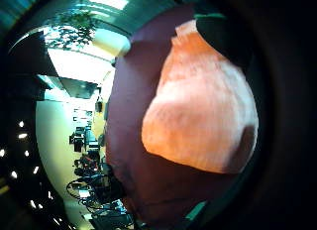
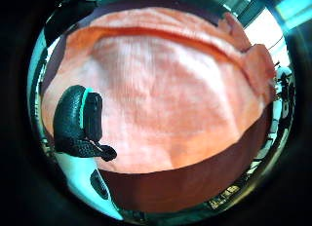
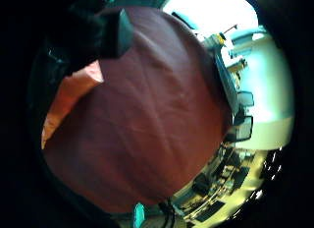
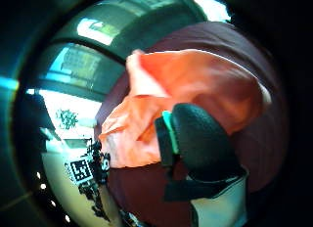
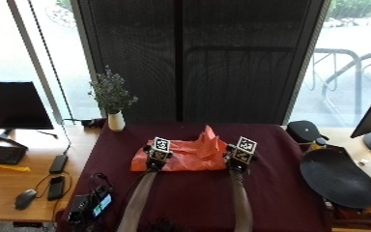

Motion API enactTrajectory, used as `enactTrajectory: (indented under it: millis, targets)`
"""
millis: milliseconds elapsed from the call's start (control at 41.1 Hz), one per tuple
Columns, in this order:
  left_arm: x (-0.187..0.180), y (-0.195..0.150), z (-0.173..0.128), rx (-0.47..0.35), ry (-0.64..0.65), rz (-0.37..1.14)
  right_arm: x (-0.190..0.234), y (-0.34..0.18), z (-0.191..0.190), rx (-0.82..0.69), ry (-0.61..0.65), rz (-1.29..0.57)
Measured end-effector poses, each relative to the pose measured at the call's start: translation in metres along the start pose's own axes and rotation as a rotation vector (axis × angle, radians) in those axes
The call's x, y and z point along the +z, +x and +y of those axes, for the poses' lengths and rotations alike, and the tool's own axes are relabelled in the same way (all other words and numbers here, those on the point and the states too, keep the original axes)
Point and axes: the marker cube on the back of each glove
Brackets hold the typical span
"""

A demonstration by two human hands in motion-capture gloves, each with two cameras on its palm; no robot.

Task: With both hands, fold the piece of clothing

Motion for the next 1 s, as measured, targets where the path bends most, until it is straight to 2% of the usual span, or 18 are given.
enactTrajectory:
  millis: [49, 97, 195, 268, 365, 511, 608, 657, 778, 876, 997]
  targets:
    - [0.006, -0.001, 0.014, -0.013, -0.102, 0.013, 0.018, 0.014, -0.007, 0.05, -0.058, -0.027]
    - [0.01, -0.009, 0.023, -0.063, -0.166, 0.032, 0.028, 0.027, -0.019, 0.081, -0.015, -0.11]
    - [0.024, -0.012, 0.034, -0.13, -0.271, 0.209, 0.022, 0.035, -0.014, 0.094, 0.0, -0.431]
    - [0.032, -0.011, 0.037, -0.128, -0.306, 0.267, 0.025, 0.033, -0.018, 0.076, -0.033, -0.588]
    - [0.042, -0.007, 0.04, -0.102, -0.351, 0.266, 0.031, 0.028, -0.024, 0.075, 0.001, -0.671]
    - [0.05, -0.012, 0.038, -0.116, -0.31, 0.272, 0.04, 0.021, -0.031, 0.152, 0.073, -0.744]
    - [0.049, -0.01, 0.043, -0.114, -0.332, 0.298, 0.047, 0.019, -0.008, 0.266, -0.116, -0.821]
    - [0.049, -0.009, 0.044, -0.112, -0.34, 0.299, 0.047, 0.018, -0.005, 0.276, -0.143, -0.887]
    - [0.049, -0.01, 0.048, -0.118, -0.395, 0.289, 0.047, 0.02, -0.012, 0.316, -0.064, -0.969]
    - [0.05, -0.009, 0.04, -0.099, -0.339, 0.309, 0.044, 0.017, -0.014, 0.362, -0.042, -1.007]
    - [0.042, -0.011, 0.042, -0.108, -0.359, 0.318, 0.017, -0.007, -0.012, 0.28, 0.021, -1.134]
